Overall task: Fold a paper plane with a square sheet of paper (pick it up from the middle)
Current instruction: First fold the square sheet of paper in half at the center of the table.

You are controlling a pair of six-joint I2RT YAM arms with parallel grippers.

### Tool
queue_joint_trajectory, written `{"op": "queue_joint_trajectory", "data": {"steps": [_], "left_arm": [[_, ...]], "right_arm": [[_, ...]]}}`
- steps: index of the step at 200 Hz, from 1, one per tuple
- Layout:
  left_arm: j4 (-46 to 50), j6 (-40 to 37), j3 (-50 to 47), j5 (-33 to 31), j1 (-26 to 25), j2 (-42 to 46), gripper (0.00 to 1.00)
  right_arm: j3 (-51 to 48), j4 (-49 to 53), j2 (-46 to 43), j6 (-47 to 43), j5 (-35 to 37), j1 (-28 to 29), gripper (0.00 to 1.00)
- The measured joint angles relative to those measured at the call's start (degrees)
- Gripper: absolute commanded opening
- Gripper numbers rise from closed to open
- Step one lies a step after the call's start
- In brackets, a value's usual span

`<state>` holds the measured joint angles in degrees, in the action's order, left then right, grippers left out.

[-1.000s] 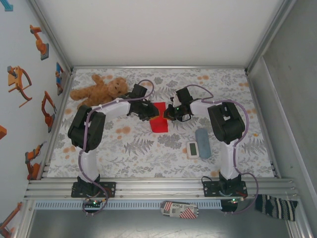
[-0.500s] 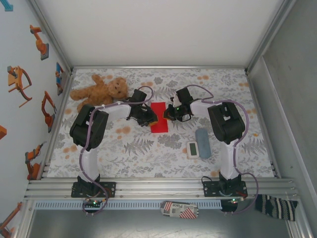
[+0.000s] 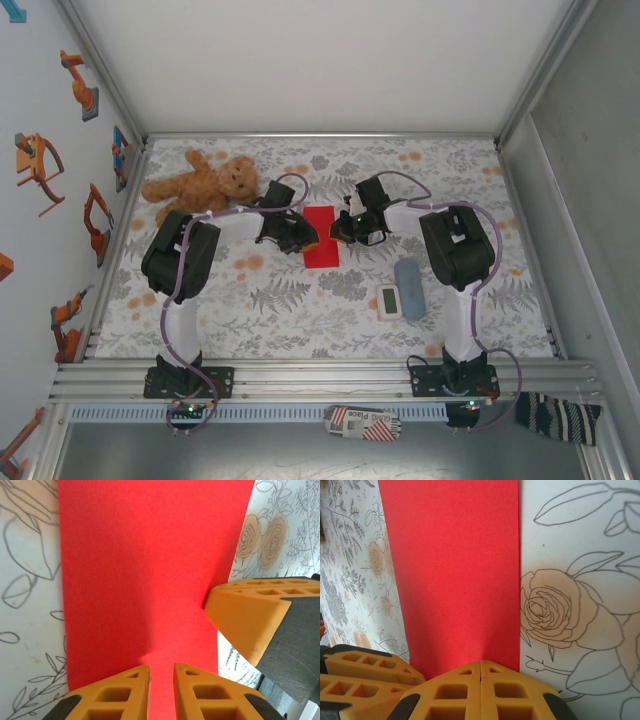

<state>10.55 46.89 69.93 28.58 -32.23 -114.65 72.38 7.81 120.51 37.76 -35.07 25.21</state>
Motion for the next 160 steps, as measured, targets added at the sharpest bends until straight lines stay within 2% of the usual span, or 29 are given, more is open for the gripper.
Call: {"op": "queue_joint_trajectory", "data": {"steps": [92,123,160], "left_arm": [[-2.47,-1.84,-1.57,1.49,1.2,-1.11,0.19],[-2.08,-4.68,-6.21,1.51,2.54,2.32,0.19],[3.04,-6.12,-9.64,0.68,4.59,7.21,0.19]], "right_arm": [[-0.79,-1.09,-0.07,0.0,-0.48,-0.22,0.0],[-1.03,-1.31,-0.07,0.0,-0.68,-0.28,0.0],[-1.14,-1.49,-0.07,0.0,-0.87,-0.33,0.0]]}}
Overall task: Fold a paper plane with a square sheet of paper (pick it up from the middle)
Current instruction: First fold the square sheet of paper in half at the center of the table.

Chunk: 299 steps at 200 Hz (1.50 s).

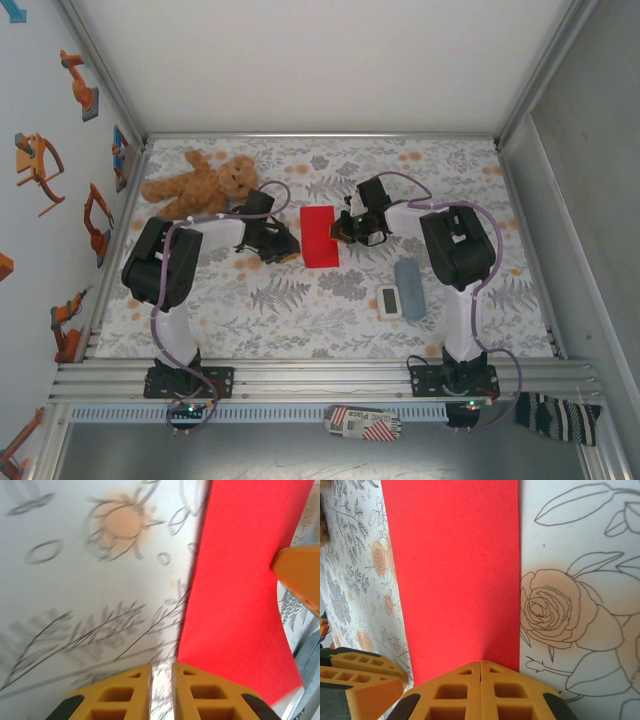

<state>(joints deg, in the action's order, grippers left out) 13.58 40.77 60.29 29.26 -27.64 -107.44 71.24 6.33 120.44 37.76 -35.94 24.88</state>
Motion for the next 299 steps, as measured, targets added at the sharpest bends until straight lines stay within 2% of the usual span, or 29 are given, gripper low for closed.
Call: {"op": "queue_joint_trajectory", "data": {"steps": [21,41,88,126,191,217,268,299], "left_arm": [[-0.9,0.66,0.0,-1.31,-1.03,2.43,0.2],[-6.34,2.49,0.07,-2.21,-3.72,3.5,0.2],[-12.94,6.12,3.61,-1.09,-6.56,-4.68,0.19],[-14.27,6.51,2.03,-1.27,-6.84,-5.62,0.18],[-21.57,7.69,-13.79,-3.04,-6.82,4.63,0.18],[-21.0,8.11,-18.12,-3.74,-6.84,8.96,0.18],[-16.37,7.72,-14.34,-5.18,-6.84,12.81,0.19],[-17.59,7.69,-10.01,-7.19,-6.82,12.57,0.26]], "right_arm": [[0.0,0.0,0.0,0.0,0.0,0.0,0.0],[0.0,0.0,0.0,0.0,-0.02,0.0,0.0],[0.0,-0.02,0.0,0.0,-0.07,-0.04,0.0],[0.0,-0.02,0.0,0.0,-0.04,-0.04,0.0],[-0.17,-0.28,0.0,0.0,-0.24,-0.2,0.0],[-0.28,-0.52,0.0,0.0,-0.46,-0.26,0.0],[-0.09,-0.83,-0.17,0.0,-0.7,-0.31,0.0],[0.02,2.14,-1.66,0.42,0.39,-0.68,0.01]]}}
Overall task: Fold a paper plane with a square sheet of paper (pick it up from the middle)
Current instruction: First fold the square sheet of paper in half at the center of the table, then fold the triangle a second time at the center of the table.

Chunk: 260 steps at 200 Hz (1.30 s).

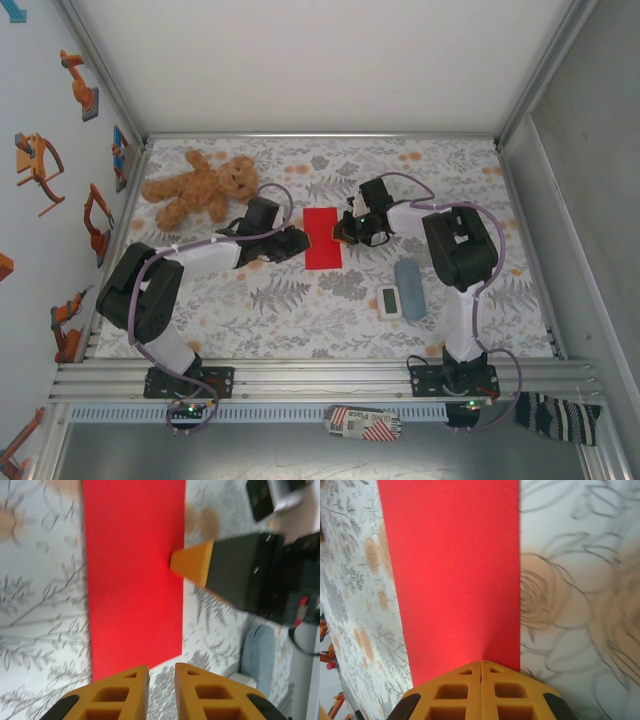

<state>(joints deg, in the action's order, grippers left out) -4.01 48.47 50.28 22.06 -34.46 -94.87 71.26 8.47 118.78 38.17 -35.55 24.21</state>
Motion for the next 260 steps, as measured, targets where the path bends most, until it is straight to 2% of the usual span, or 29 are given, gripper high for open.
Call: {"op": "queue_joint_trajectory", "data": {"steps": [30,63,69,73,89,123,155,197,260], "left_arm": [[-1.14,0.52,1.99,-1.03,0.0,-2.29,0.33],[2.05,-0.15,2.16,-2.34,1.07,-1.55,0.4],[3.23,-0.52,2.16,-2.82,1.6,-0.79,0.42],[3.87,-0.92,2.16,-3.04,1.95,-0.24,0.43],[6.38,-1.66,2.14,-4.09,3.54,2.23,0.48],[6.62,-2.05,2.23,-3.76,4.9,3.98,0.51],[3.34,-0.39,4.61,-0.98,2.64,-1.49,0.51],[-2.58,3.5,9.01,1.77,0.42,-10.1,0.49],[-2.62,5.81,11.78,2.19,0.48,-16.92,0.49]], "right_arm": [[0.0,4.63,-2.91,0.87,2.84,-0.52,0.14],[-0.98,5.75,-11.1,1.44,5.84,-0.68,0.29],[-1.73,5.53,-12.9,1.51,6.54,-0.68,0.34],[-2.32,5.38,-14.03,1.81,7.08,-0.68,0.41],[-5.25,4.37,-17.68,2.19,8.48,-0.68,0.5],[-13.62,0.94,-20.5,4.7,10.71,-0.66,0.51],[-19.54,-3.3,-20.9,8.04,10.99,-0.66,0.51],[-23.85,-8.28,-22.32,11.56,9.84,-0.66,0.51],[-25.2,-10.45,-23.15,13.14,9.22,-0.66,0.47]]}}
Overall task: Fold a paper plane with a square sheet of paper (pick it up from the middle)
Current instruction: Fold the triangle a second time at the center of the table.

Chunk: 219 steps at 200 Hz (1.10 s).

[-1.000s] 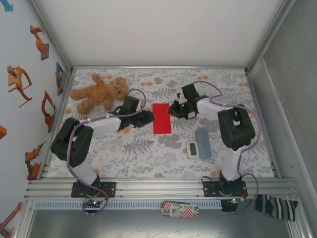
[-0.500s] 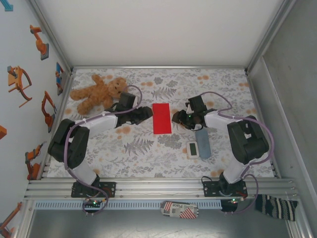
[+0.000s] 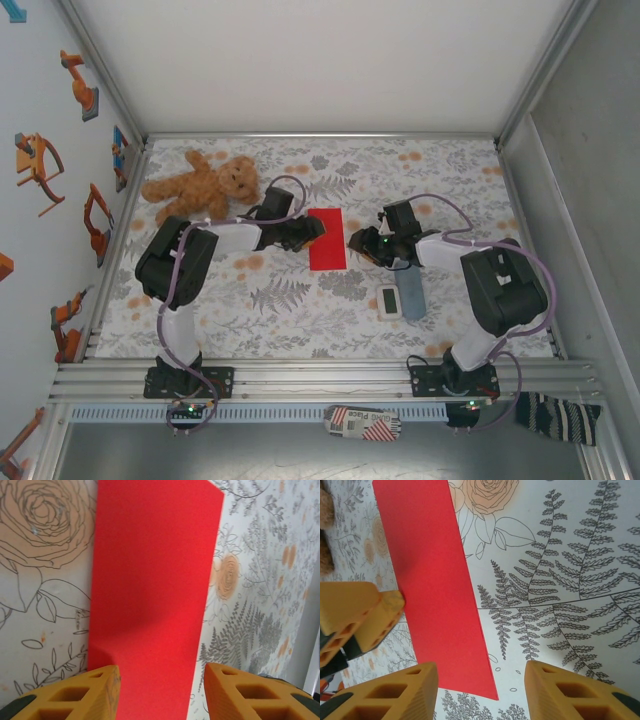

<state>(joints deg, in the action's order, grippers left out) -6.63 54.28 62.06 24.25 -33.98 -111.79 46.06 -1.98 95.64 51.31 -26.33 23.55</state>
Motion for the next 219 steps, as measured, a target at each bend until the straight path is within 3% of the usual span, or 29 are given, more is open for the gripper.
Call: {"op": "queue_joint_trajectory", "data": {"steps": [219], "left_arm": [[3.17,4.39,1.64,-1.46,0.55,-1.18,0.48]], "right_arm": [[1.57,-0.04,5.84,1.97,-9.75,1.38,0.34]]}}
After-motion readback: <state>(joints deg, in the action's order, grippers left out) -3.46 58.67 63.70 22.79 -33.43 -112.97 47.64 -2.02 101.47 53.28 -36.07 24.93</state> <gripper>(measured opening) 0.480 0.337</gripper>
